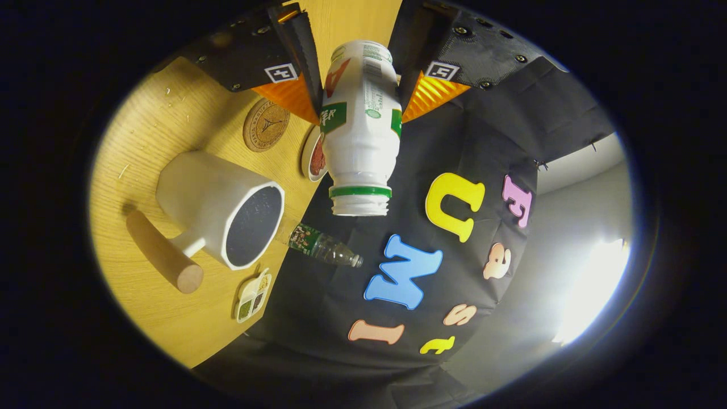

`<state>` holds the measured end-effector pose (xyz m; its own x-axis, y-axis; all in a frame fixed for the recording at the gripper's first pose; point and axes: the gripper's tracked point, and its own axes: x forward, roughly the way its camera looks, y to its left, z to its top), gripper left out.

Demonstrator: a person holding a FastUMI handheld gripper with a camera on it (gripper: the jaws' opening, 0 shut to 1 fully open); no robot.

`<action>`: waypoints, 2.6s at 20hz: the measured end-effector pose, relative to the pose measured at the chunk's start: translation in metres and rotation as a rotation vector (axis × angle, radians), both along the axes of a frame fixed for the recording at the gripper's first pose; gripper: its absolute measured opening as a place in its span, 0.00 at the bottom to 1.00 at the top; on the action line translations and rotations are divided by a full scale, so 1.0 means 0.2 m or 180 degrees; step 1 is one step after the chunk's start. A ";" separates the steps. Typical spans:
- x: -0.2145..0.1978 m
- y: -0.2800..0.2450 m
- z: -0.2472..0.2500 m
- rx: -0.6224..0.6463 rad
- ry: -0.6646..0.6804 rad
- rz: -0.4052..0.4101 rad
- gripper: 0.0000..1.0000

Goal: Take the bottle from table, then pour the juice into the cup, finally place the bottle on the coaster

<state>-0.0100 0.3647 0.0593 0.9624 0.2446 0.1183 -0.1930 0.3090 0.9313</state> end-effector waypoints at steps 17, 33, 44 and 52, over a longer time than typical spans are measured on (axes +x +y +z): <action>0.04 -0.03 0.06 0.0710 0.0017 0.0032 0.66; 0.01 -0.04 0.11 0.1155 0.0002 0.0043 0.66; 0.04 -0.05 0.10 0.1425 0.0029 0.0069 0.66; 0.03 -0.05 0.09 0.1566 0.0045 0.0081 0.66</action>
<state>-0.0033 0.3546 0.0779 0.9592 0.1865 0.2126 -0.1810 -0.1728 0.9682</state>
